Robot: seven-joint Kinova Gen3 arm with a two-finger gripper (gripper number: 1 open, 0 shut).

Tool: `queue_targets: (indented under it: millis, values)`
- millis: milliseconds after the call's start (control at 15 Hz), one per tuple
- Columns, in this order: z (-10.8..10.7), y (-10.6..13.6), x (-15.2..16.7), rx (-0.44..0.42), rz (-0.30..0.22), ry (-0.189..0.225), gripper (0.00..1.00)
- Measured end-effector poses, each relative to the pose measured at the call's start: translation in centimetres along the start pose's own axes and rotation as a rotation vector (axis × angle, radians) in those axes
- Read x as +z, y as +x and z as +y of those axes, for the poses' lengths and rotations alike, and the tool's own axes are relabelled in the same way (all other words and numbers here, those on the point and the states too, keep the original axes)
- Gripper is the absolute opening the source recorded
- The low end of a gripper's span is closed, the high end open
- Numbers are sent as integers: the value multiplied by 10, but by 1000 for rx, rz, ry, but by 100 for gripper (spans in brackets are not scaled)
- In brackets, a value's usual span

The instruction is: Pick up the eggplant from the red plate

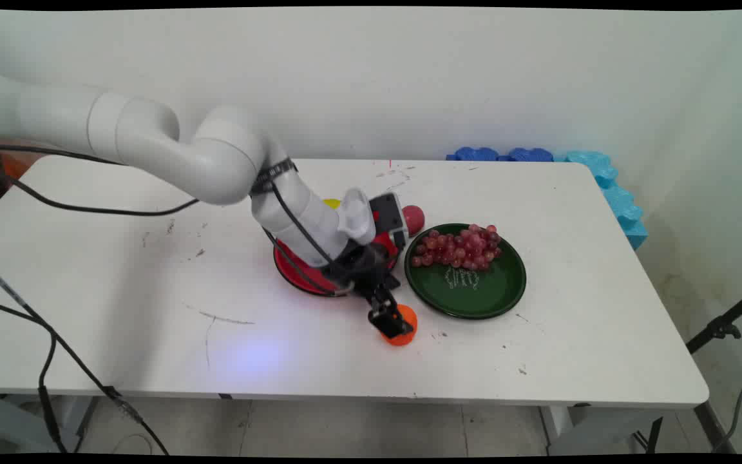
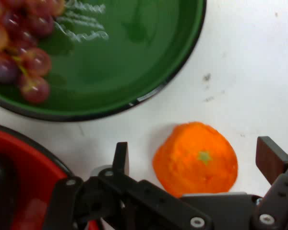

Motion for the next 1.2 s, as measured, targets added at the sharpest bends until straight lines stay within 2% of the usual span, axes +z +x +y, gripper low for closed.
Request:
queue_targets:
  millis: [267, 733, 1000, 1200]
  values:
    - [-13, 9, -29, 15, 27, 0, 100]
    - [-30, 24, -128, 40, 131, -25, 100]
    - [-36, 20, -183, 45, 194, -46, 100]
    - [-37, 7, -219, 37, 218, -62, 100]
